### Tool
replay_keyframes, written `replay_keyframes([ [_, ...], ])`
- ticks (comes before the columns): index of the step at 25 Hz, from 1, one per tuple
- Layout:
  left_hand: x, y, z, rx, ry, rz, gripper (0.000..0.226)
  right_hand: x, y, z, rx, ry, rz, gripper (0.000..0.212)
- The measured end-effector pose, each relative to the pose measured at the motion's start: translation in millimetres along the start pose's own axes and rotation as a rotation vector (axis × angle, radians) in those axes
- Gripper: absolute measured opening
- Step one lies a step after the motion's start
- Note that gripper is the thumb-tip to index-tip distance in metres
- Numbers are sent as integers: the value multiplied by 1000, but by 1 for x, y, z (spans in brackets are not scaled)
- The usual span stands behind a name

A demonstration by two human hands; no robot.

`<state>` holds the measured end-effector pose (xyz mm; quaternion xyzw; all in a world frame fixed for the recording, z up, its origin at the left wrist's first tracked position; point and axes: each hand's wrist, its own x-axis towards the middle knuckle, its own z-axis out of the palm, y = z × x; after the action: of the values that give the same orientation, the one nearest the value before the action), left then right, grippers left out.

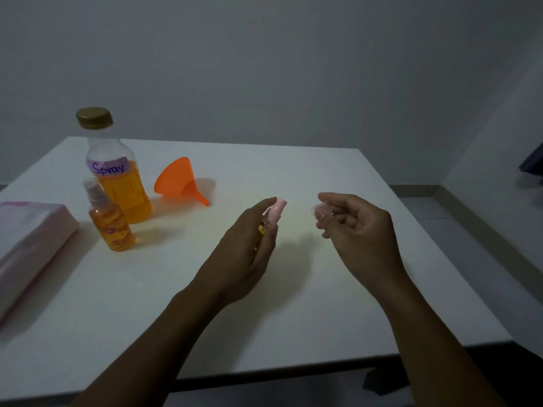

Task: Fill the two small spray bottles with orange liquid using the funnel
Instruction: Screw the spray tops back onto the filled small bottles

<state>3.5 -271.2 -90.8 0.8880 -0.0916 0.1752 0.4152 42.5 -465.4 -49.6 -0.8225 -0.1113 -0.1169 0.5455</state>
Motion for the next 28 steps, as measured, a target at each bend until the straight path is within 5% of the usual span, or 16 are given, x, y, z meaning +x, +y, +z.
replay_keyframes([
  [8, 3, 22, 2, -301, 41, -26, 36, 0, -1, -9, 48, -10, 30, 31],
  [22, 6, 12, 5, 354, 96, 28, 49, 1, 4, -28, 64, 33, 20, 28],
  [28, 5, 20, -6, 240, 195, 62, 38, 2, 4, -27, 35, 28, 1, 29],
])
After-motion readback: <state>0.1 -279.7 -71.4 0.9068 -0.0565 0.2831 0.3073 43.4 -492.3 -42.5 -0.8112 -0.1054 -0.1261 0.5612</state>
